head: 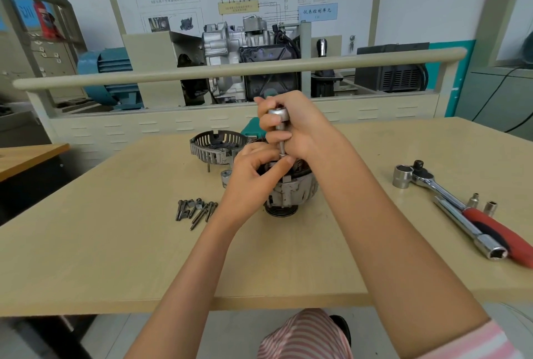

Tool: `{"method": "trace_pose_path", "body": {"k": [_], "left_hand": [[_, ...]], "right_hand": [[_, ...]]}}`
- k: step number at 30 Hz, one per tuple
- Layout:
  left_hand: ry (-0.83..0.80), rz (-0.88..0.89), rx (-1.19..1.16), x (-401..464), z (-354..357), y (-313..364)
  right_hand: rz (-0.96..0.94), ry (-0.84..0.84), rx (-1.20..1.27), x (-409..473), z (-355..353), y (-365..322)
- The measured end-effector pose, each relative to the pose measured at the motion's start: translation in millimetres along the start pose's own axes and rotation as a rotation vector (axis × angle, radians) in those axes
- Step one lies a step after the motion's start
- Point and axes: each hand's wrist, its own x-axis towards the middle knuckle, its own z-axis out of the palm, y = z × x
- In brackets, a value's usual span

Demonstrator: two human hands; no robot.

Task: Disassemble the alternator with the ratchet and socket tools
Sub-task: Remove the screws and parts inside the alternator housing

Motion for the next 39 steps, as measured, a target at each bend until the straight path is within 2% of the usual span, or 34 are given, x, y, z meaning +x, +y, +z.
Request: {"method": "trace_pose_path", "body": {"k": [2, 4, 6, 8, 12, 14, 16, 20, 22, 23, 25, 28, 30, 32, 36, 37, 39], "left_hand": [[0.005, 0.052, 0.013, -1.0, -0.4, -0.3], [-0.01, 0.074, 0.025, -1.4, 1.4, 0.6], [-0.001, 0.065, 0.019, -0.5, 2.4, 1.7], [0.028, 0.076, 0.001, 0.0, 3.1, 0.0], [0.043, 0.04, 0.006, 1.0, 3.9, -1.0], [0.004, 0.041, 0.031, -0.3, 1.2, -1.8], [-0.035, 0.055, 0.032, -0.9, -1.7, -2.6], [-0.03, 0.097, 0.003, -0.7, -2.2, -0.5], [-0.021, 0.093, 0.002, 0.0, -1.7, -0.3], [-0.017, 0.095, 0.0, -0.1, -1.2, -0.7], [-0.014, 0.094, -0.011, 0.1, -0.4, -1.4], [-0.025, 0.057, -0.003, 1.0, -1.6, -0.7], [-0.039, 0.046, 0.009, 0.1, -2.7, -1.7], [-0.046, 0.06, 0.013, 0.1, -4.2, -1.9], [-0.023, 0.1, 0.015, -0.7, -0.8, 1.9], [-0.012, 0.099, 0.018, -0.4, 0.0, 1.9], [0.002, 0.08, 0.026, 0.7, 1.5, 0.5]], "right_hand": [[-0.139, 0.178, -0.013, 1.3, 5.8, 8.1], [-0.366, 0.39, 0.046, 2.3, 9.8, 17.2], [-0.515, 0.485, 0.092, 2.9, 9.9, 21.0], [-0.461, 0.447, 0.055, 2.3, 9.1, 17.4], [-0.038, 0.057, -0.018, 0.2, 1.3, -0.5], [0.028, -0.048, 0.023, 0.2, -3.2, -2.9], [-0.017, 0.019, 0.049, -0.6, -2.1, 0.5], [-0.416, 0.386, 0.094, -0.6, 7.7, 17.6], [-0.544, 0.478, 0.124, -1.4, 10.4, 21.6], [-0.536, 0.476, 0.122, -1.7, 11.1, 20.6], [-0.378, 0.386, 0.048, -1.7, 10.4, 15.2], [-0.06, 0.086, -0.026, -1.9, 4.0, 0.6], [0.006, -0.034, -0.015, -3.0, 1.0, -1.8], [-0.051, 0.042, -0.008, -3.5, 3.0, 2.5], [-0.409, 0.401, 0.113, 0.5, 7.1, 15.1], [-0.432, 0.419, 0.134, 0.7, 5.9, 14.7], [-0.339, 0.324, 0.104, -1.1, 3.0, 10.0]]}}
